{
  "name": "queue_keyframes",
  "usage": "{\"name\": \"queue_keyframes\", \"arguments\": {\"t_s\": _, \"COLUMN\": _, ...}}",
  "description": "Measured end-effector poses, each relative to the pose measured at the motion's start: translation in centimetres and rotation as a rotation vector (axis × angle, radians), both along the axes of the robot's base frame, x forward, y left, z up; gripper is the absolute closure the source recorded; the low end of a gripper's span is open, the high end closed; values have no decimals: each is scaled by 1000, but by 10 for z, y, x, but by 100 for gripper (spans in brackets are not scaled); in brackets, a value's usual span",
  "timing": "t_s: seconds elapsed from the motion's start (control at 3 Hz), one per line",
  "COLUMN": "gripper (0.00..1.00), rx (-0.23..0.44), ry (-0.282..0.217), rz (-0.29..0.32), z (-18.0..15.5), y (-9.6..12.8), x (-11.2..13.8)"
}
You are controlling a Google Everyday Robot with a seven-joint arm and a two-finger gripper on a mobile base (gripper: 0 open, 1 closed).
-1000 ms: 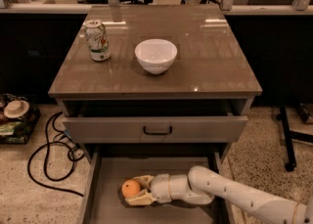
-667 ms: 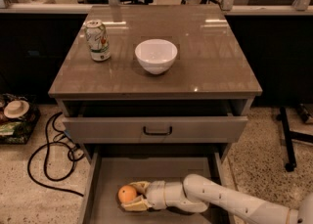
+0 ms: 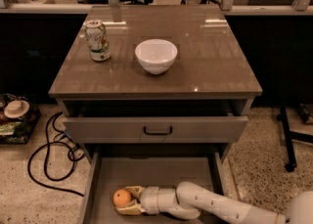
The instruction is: Place orange into middle drawer
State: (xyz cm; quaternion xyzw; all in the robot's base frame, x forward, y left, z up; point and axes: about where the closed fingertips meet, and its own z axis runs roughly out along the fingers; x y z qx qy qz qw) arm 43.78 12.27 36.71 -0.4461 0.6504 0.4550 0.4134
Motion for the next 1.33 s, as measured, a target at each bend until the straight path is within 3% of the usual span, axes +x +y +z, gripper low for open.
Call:
{"name": "queue_keyframes", "arguments": {"t_s": 0.33, "gripper": 85, "rx": 2, "ry": 1, "rz": 2, "z": 0, "y": 1, "x": -1}}
{"name": "queue_keyframes", "arguments": {"t_s": 1.33, "gripper": 15, "rx": 6, "ry": 4, "rz": 10, "z": 1, "y": 6, "x": -4}}
